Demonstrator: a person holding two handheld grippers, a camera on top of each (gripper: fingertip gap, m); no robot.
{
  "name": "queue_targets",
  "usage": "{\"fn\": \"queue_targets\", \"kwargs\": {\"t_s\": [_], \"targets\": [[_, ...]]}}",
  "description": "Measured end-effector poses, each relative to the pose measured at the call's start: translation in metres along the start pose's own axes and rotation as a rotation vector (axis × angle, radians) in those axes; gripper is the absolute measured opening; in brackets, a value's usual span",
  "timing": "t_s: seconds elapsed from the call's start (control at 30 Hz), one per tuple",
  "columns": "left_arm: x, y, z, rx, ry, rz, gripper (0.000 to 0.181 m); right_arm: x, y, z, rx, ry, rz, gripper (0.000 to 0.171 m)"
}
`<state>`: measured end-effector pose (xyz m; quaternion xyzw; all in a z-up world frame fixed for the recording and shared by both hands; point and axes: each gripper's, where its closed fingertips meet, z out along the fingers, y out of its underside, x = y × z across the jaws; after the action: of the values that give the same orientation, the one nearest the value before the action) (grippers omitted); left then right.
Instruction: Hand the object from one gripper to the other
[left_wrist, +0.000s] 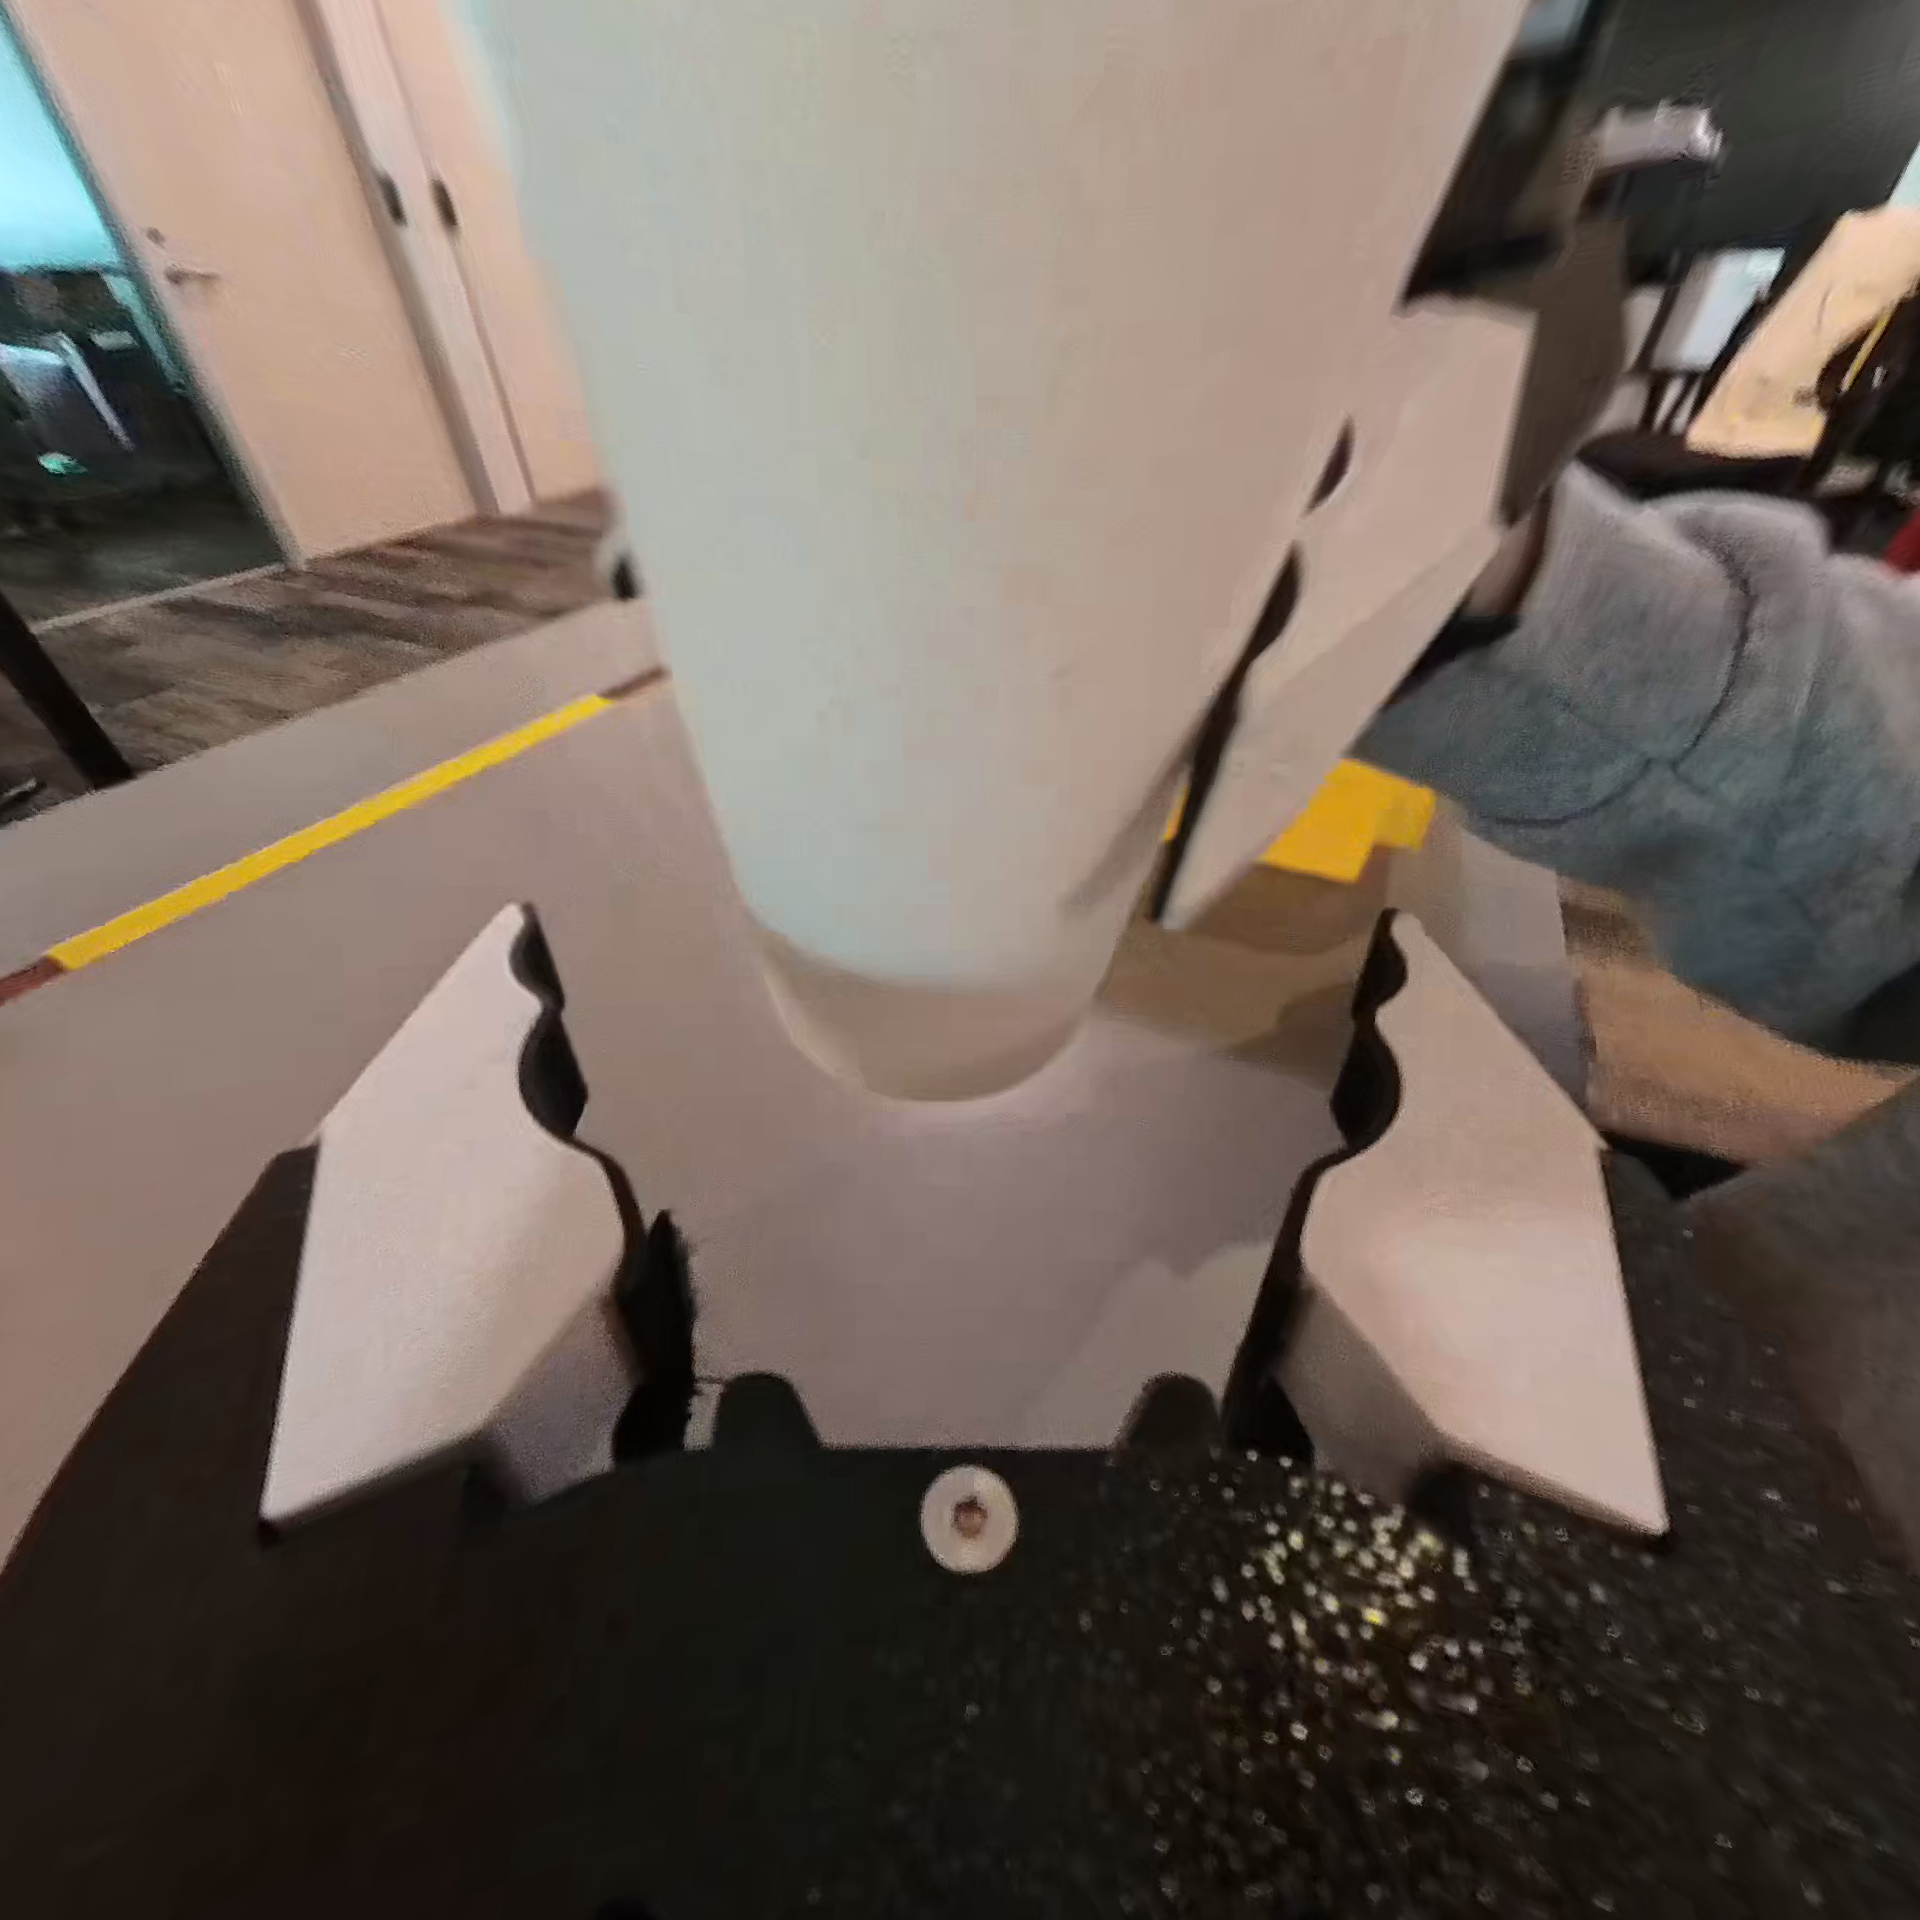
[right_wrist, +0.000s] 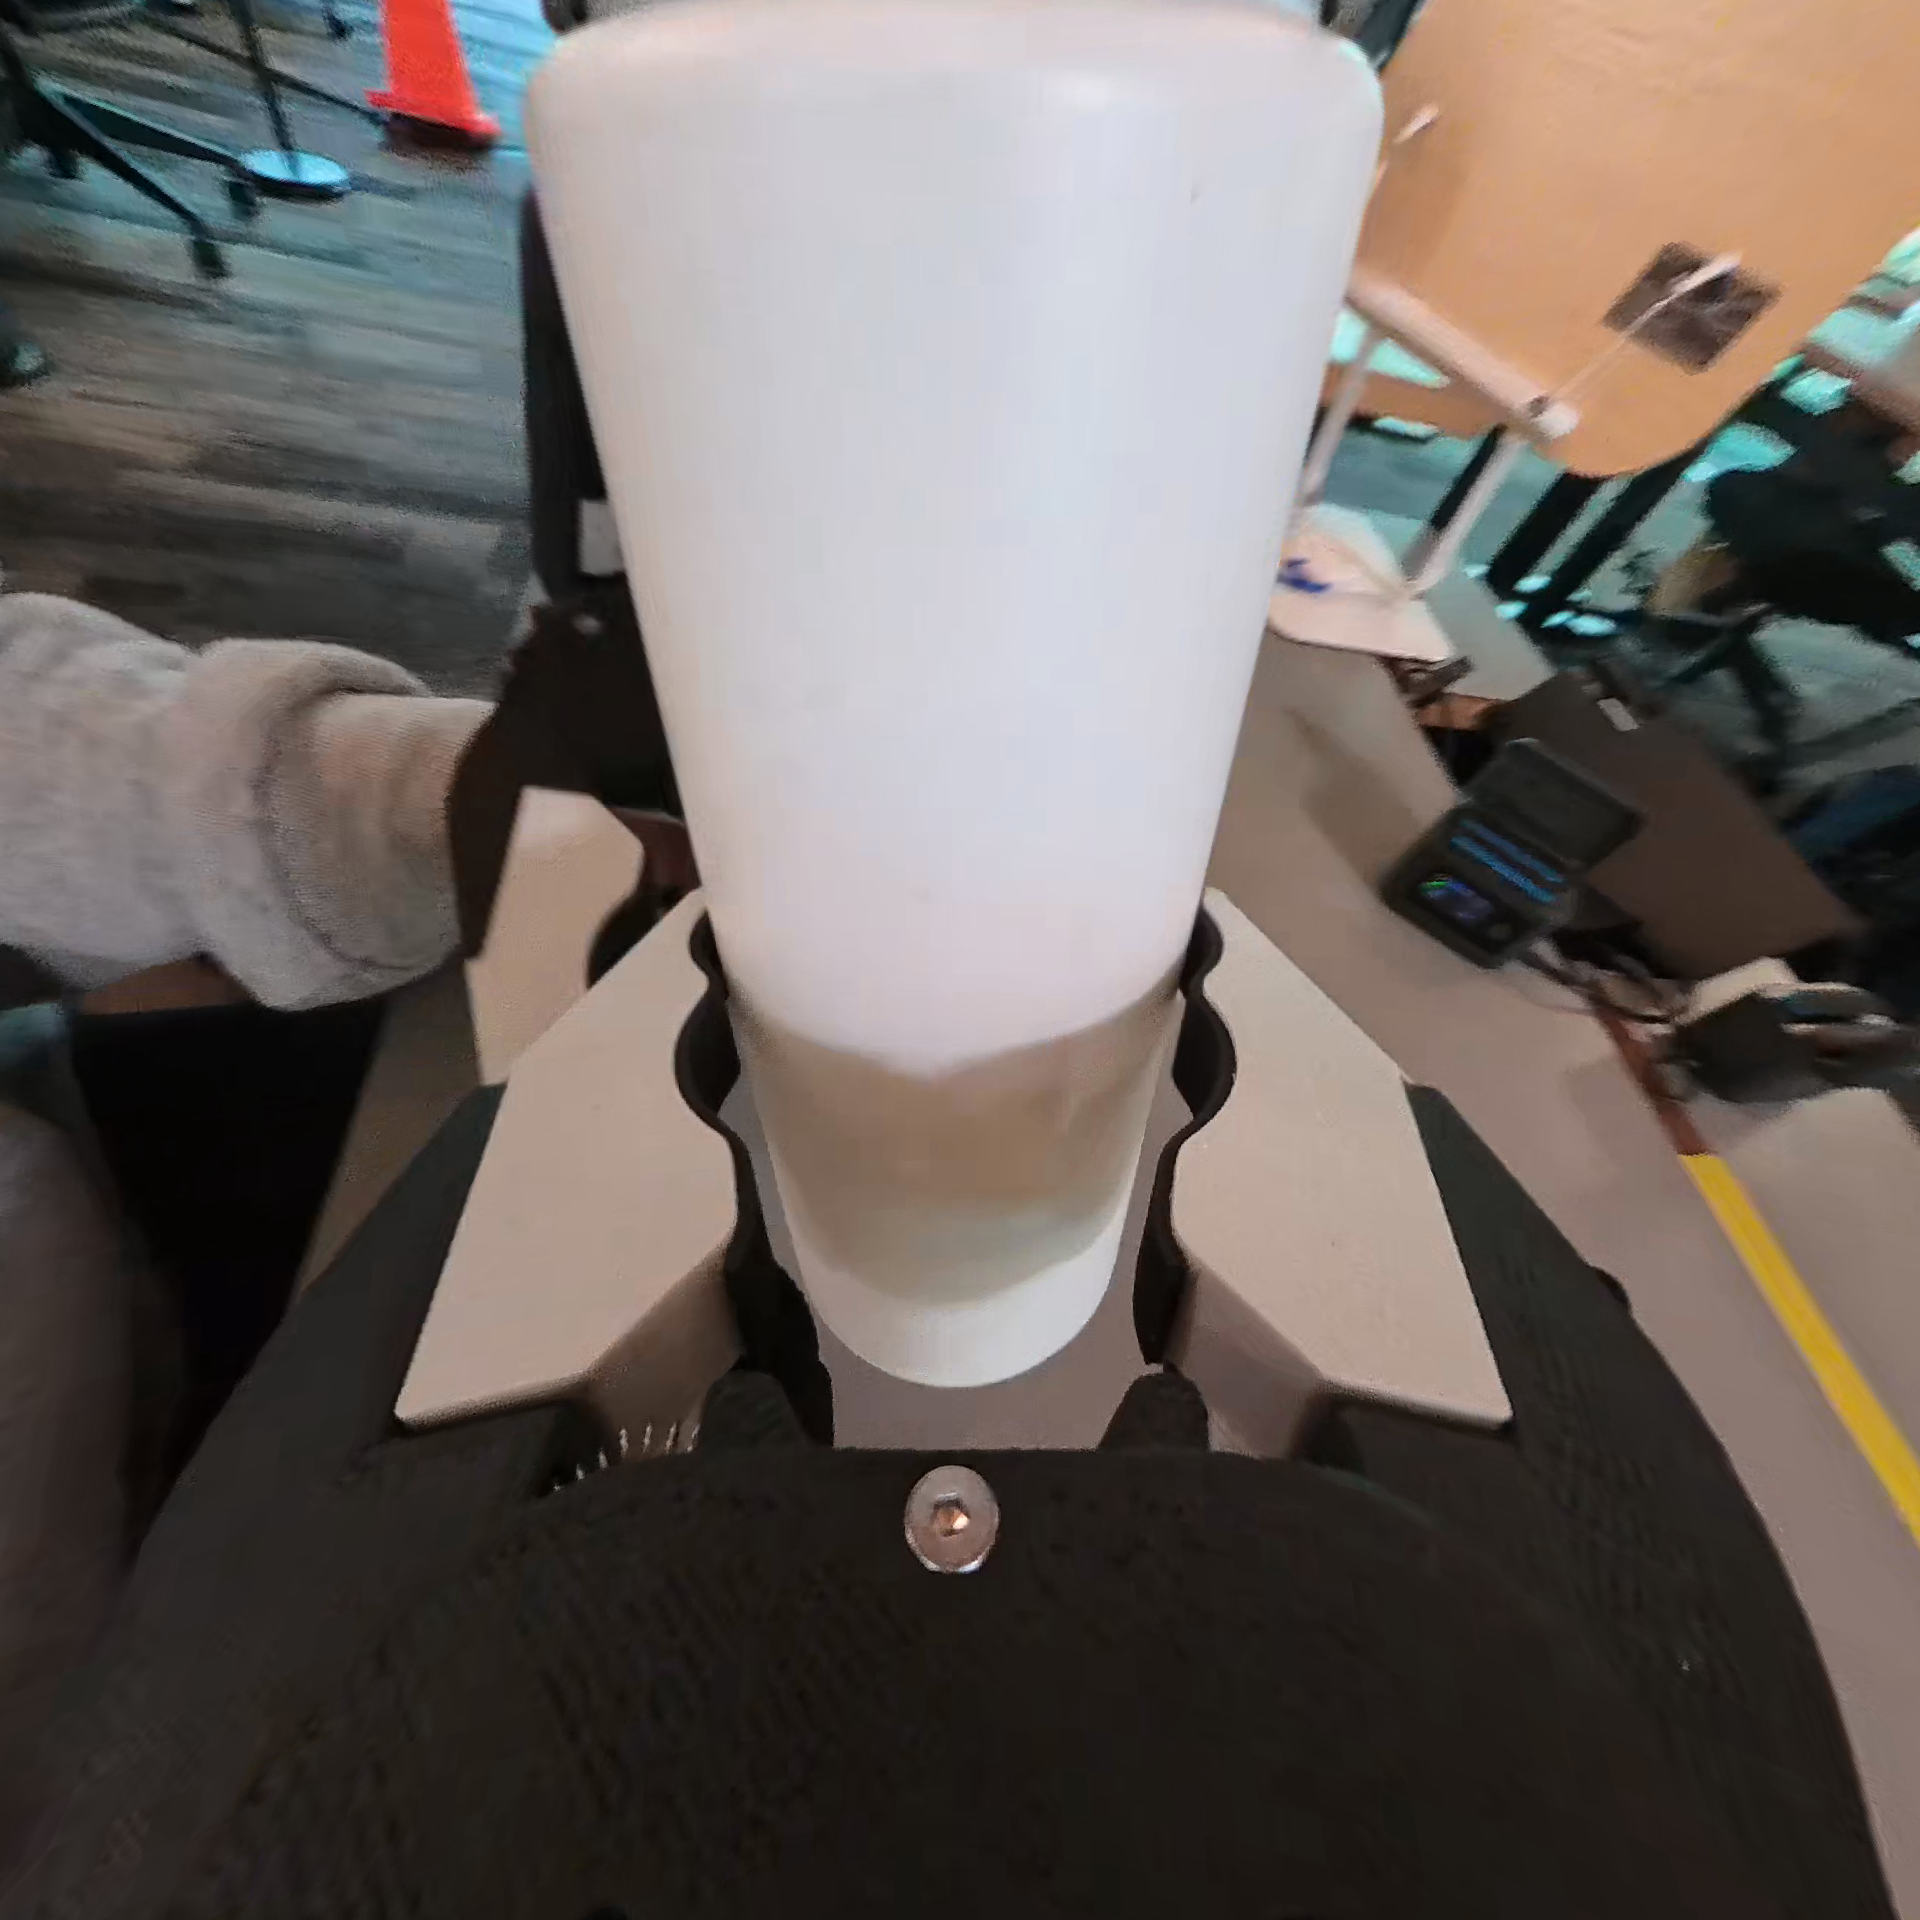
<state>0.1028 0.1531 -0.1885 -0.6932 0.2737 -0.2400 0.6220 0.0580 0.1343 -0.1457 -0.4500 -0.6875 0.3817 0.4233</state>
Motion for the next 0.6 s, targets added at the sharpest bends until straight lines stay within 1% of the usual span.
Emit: {"fn": "queue_targets", "kwargs": {"t_s": [0.1,0.17,0.23,0.33,0.43,0.5,0.57,0.6], "targets": [[-0.007,-0.027,-0.02,0.153,-0.034,-0.044,0.145,0.023,0.005,-0.012,-0.007,0.18,-0.123,0.087],[-0.012,-0.042,-0.032,0.215,-0.067,-0.064,0.145,0.041,0.011,-0.022,-0.068,0.336,-0.261,0.087],[-0.014,-0.053,-0.041,0.244,-0.105,-0.066,0.145,0.055,0.016,-0.032,-0.156,0.476,-0.42,0.087],[-0.015,-0.065,-0.045,0.263,-0.177,-0.063,0.144,0.067,0.018,-0.042,-0.287,0.625,-0.635,0.086],[-0.013,-0.072,-0.04,0.282,-0.233,-0.078,0.145,0.07,0.018,-0.042,-0.388,0.711,-0.803,0.086],[-0.016,-0.069,-0.035,0.274,-0.285,-0.062,0.145,0.066,0.015,-0.037,-0.412,0.743,-0.879,0.086],[-0.014,-0.066,-0.029,0.269,-0.28,-0.068,0.143,0.061,0.01,-0.032,-0.403,0.761,-0.94,0.086],[-0.01,-0.068,-0.027,0.289,-0.255,-0.077,0.138,0.058,0.009,-0.03,-0.399,0.765,-0.97,0.086]]}}
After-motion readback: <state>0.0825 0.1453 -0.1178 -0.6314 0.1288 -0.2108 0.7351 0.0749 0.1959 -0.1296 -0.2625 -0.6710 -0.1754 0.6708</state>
